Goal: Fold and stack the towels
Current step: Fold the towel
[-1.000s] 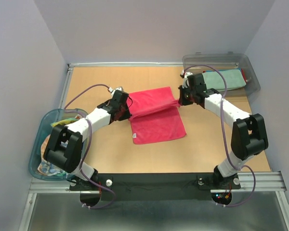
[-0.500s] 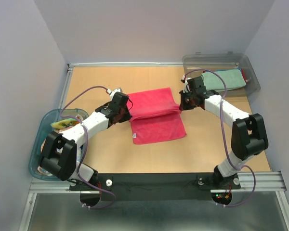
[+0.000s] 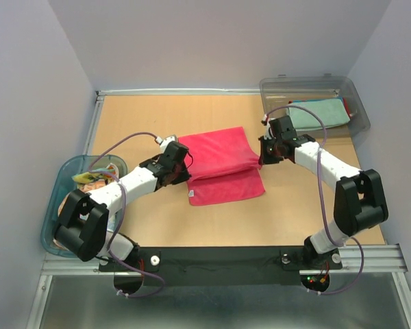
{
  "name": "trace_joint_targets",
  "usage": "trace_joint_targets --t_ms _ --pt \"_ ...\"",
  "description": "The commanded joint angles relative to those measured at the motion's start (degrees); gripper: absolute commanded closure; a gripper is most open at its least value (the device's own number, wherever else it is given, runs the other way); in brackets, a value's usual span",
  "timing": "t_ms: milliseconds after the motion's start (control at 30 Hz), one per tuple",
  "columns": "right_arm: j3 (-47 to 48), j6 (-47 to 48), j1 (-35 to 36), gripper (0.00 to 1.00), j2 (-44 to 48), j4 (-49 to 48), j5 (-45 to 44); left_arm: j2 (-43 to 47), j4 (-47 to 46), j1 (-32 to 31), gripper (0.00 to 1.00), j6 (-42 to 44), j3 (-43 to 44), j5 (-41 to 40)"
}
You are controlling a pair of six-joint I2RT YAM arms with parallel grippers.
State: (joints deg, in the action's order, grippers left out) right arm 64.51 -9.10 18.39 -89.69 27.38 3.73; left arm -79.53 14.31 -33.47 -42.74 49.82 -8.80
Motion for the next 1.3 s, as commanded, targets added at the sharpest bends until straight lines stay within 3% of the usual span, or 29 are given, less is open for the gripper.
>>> trace_joint_targets --t_ms 0,367,633,1067,1267 --pt "-4.6 -2.1 -0.8 1.0 0.0 1.1 -0.3 1.9 0.0 -1.5 1.0 -2.1 -4.7 -1.8" --pt "-7.5 -3.7 -0.8 0.99 -5.3 1.0 -0.1 -2.7 -4.4 -4.6 1.0 -5.2 -11.8 -2.9" --pt "-8.5 -3.5 -0.8 0.99 -7.3 1.0 -0.4 -2.7 -4.1 -4.6 1.0 -4.7 -12.2 -3.9" --pt "-4.8 -3.7 -0.8 1.0 1.3 4.5 -2.3 0.7 4.8 -4.7 1.0 -1.9 -3.2 -7.4" --pt "-6.2 -5.0 -0.8 0.99 5.2 6.3 -1.4 5.5 7.3 -7.0 1.0 -4.0 -4.0 -7.6"
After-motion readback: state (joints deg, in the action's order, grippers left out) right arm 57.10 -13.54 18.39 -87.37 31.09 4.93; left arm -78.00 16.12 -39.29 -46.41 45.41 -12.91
